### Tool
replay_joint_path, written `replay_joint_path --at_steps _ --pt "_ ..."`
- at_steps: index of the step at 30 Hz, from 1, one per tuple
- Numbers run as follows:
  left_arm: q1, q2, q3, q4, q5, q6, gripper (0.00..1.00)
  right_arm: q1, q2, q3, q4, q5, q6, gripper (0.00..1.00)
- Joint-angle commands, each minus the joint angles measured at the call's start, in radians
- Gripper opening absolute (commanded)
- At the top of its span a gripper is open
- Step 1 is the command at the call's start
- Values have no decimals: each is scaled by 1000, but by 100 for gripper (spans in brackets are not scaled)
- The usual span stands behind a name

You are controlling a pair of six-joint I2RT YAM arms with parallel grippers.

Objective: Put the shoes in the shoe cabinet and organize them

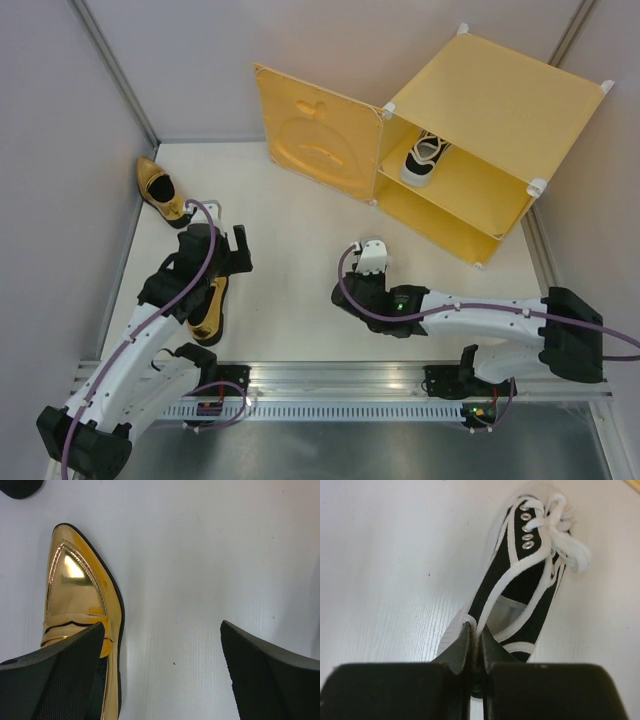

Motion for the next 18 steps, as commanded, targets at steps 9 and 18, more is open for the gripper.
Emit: replay_joint_path --at_steps 9,18 --pt "5 -13 -1 32 2 34 100 -4 -267 227 -266 39 -170 1" --pt "5 -13 -3 33 -1 34 100 -4 -221 570 -562 193 -236 1"
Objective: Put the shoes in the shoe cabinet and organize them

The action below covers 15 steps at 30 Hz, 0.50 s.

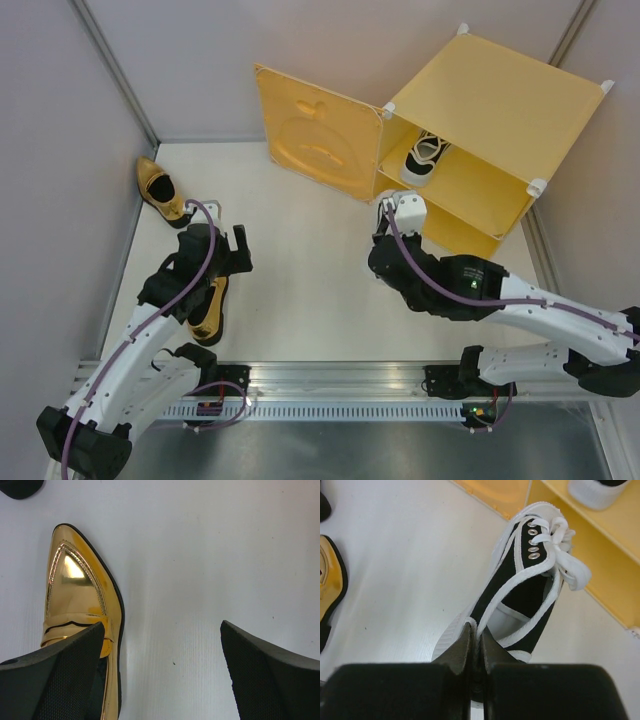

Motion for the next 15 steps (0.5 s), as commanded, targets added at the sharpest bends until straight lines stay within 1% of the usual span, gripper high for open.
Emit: replay_joint_path --at_steps 1,2,4,5,6,7,8,9,10,12,15 --pt "5 -13 -3 34 -1 34 100 -2 15 155 -143 171 -43 1" --pt "7 -11 -3 33 -1 33 100 -5 20 170 -175 187 -46 1" --pt "5 -13 -3 34 -1 34 100 -30 20 195 -184 193 -80 1" --pt "5 -14 -4 34 -1 34 100 -50 15 196 -177 187 -98 1" --pt "7 -16 -3 34 -1 34 100 -98 10 181 -160 156 -126 1" --pt "7 -16 -3 34 -2 33 100 -128 -8 169 -111 135 -196 1" --pt "7 -17 -3 34 -2 33 100 -163 -14 157 -82 101 -231 1" --pt "5 -19 -6 33 -4 33 100 -247 -23 125 -50 66 -270 1" --pt "5 -21 -6 34 -4 33 100 -284 -31 107 11 19 -340 1" --pt "5 -24 -7 34 -6 33 100 -379 -23 78 53 1 -405 1" --pt "5 -27 -6 33 -7 33 100 -445 10 60 127 15 -526 1"
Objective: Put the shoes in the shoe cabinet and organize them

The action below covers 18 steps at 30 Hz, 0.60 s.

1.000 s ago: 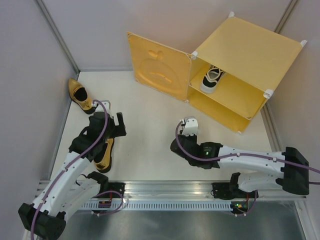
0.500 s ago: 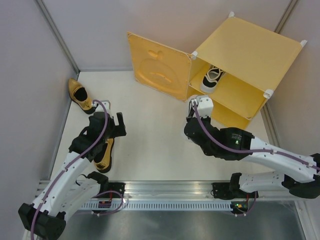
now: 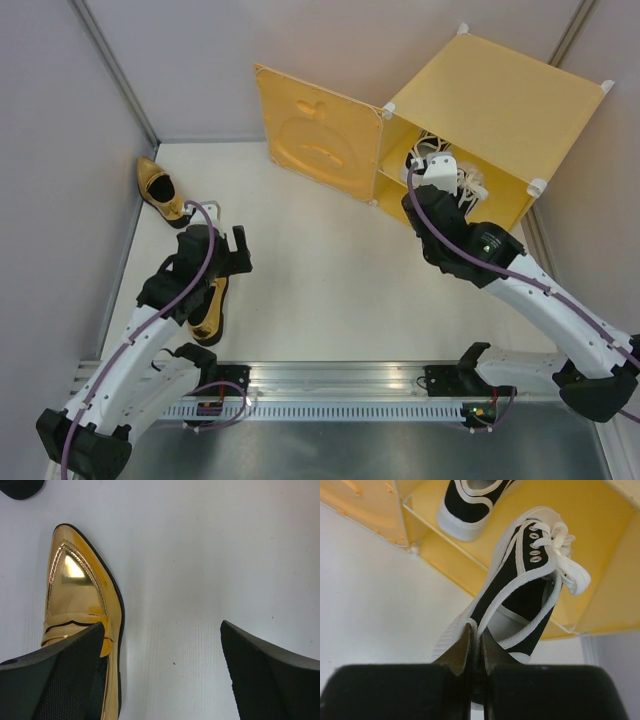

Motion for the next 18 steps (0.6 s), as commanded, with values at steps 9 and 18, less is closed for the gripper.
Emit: replay_joint_path --at_steps 9,18 --pt "5 -23 -5 34 -5 31 100 -281 116 -22 369 -113 -468 1" --pt "5 -23 -2 34 1 31 100 -351 206 -65 530 -117 -603 0"
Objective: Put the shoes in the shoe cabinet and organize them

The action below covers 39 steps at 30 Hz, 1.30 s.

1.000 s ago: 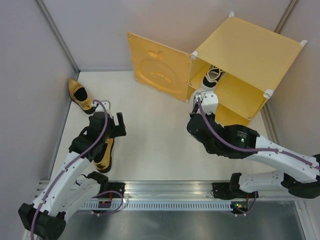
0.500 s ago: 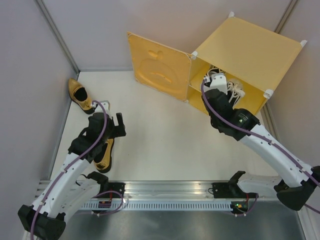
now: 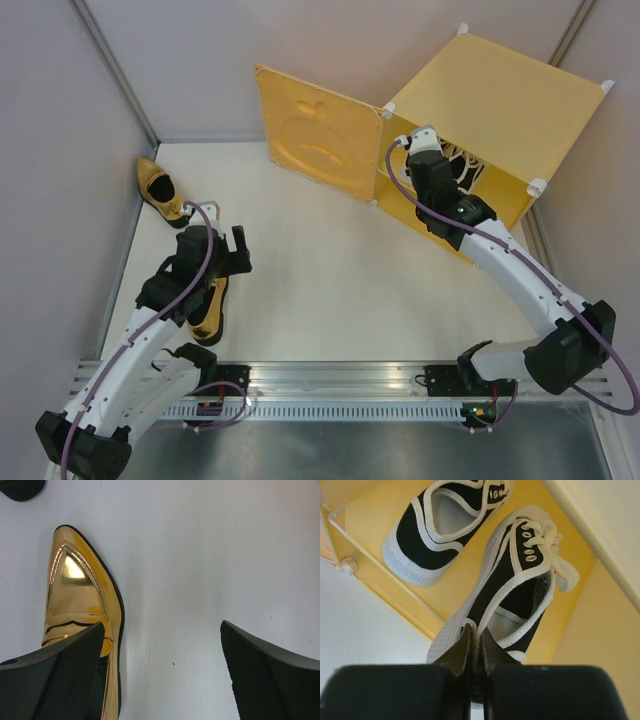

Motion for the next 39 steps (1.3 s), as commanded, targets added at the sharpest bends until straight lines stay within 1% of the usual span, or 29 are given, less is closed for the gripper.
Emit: replay_joint_path --at_steps 1,5,11,21,31,39 --pt "5 -11 -2 34 3 31 100 -16 21 -10 167 33 -105 1" --pt "5 -8 0 34 4 32 100 -34 45 -35 215 65 -114 1" --pt "5 -10 -2 34 6 31 100 -72 76 -79 291 50 -133 1" --pt "7 -11 -3 34 4 29 100 -100 111 -76 382 42 -183 1" --pt "7 -10 -3 34 1 28 100 -123 157 -72 437 28 -211 1" --pt "7 -10 -5 34 -1 28 100 -143 173 -78 452 16 -191 1"
